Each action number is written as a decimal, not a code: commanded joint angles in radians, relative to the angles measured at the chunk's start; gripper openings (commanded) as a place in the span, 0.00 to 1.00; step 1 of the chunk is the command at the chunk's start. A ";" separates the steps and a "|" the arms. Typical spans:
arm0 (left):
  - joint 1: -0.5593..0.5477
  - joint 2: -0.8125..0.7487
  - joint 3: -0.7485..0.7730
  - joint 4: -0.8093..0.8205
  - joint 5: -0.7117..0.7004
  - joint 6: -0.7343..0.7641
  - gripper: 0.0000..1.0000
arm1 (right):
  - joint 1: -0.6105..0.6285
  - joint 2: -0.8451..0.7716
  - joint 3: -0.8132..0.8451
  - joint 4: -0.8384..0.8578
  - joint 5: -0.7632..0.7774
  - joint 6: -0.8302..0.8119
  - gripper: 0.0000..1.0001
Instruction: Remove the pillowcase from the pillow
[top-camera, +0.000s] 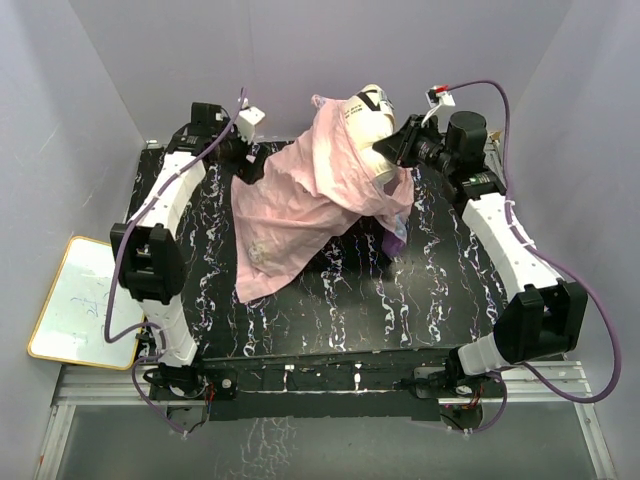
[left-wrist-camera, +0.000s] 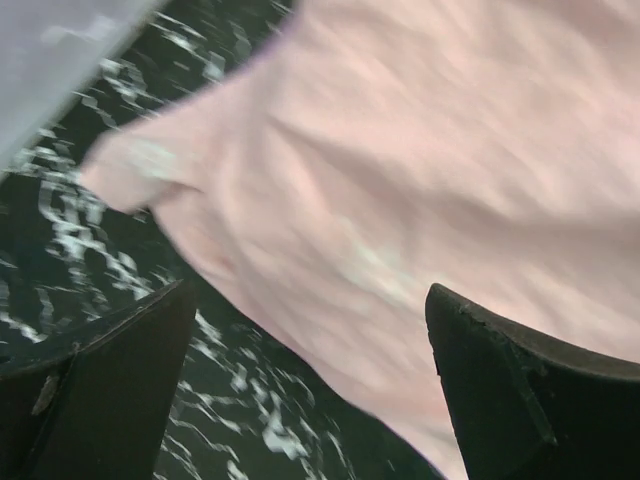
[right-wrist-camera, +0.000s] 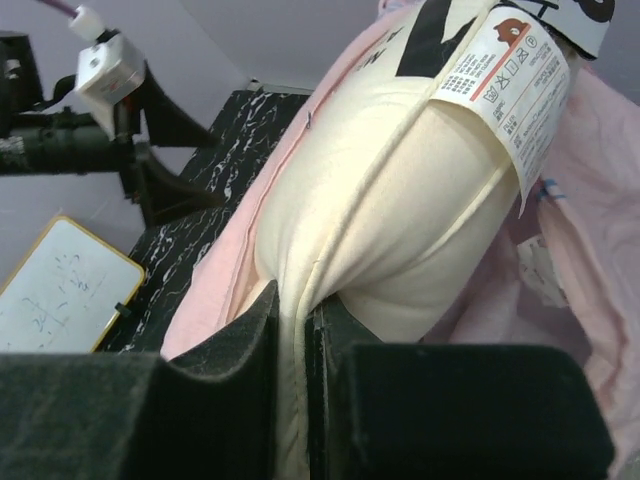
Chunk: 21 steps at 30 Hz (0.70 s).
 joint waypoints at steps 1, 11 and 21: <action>-0.033 -0.151 -0.116 -0.247 0.165 0.141 0.97 | 0.003 -0.001 0.009 0.084 0.130 0.010 0.08; -0.034 -0.272 -0.478 -0.228 0.022 0.281 0.97 | 0.001 0.072 0.001 -0.109 0.389 0.052 0.08; -0.035 -0.349 -0.724 -0.139 -0.064 0.348 0.95 | 0.001 0.130 0.064 -0.192 0.415 0.071 0.08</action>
